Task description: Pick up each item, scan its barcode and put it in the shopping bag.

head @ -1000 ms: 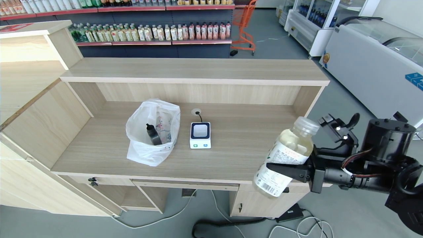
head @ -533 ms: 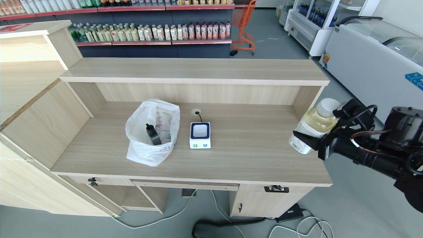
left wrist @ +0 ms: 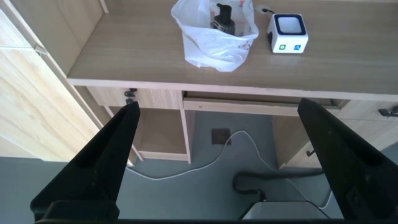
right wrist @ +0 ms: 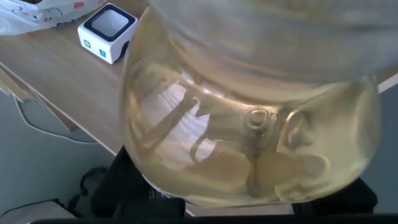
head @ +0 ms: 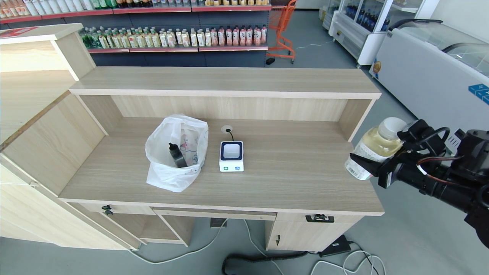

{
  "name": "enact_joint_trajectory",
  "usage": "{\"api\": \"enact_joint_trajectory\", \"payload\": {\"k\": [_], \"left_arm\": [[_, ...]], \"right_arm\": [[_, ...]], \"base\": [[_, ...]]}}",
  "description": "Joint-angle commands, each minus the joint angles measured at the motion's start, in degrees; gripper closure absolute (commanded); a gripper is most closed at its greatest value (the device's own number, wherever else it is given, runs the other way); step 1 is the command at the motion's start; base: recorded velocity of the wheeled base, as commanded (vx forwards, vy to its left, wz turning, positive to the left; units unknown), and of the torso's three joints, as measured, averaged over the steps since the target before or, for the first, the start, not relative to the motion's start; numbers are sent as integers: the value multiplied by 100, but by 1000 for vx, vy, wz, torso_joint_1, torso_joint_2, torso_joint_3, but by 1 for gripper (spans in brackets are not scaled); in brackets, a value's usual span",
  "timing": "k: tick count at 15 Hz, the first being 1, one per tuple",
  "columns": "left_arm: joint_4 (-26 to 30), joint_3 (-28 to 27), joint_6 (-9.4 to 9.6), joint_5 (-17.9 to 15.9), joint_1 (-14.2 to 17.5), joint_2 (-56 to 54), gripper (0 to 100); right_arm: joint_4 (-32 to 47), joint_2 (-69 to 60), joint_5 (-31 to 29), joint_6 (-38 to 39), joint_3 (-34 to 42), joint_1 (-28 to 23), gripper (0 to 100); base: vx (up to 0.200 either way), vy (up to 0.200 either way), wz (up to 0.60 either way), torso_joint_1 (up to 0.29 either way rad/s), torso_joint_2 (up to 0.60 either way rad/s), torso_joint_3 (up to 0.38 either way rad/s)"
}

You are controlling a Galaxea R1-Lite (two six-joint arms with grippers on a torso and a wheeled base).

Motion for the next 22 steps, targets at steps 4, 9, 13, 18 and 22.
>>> {"api": "enact_joint_trajectory", "payload": {"k": [4,9,13,18,22], "left_arm": [[0,0,20,0,4,9,0],[0,0,20,0,4,9,0],[0,0,20,0,4,9,0],[0,0,-16,0,4,9,0],[0,0,-42,0,4,9,0]], "right_arm": [[-101,24,19,50,85,-3,100],[-101,15,160,278,68,6,100],[-101,50,151,577,68,6,100],[-101,287,133,542,-29,32,100],[-101,384,414,929,15,313,100]], "base": [[100,100,0,1,0,-1],[200,40,0,-4,0,5],[200,0,0,18,7,1],[40,40,0,-1,1,1],[0,200,0,1,7,0]]}}
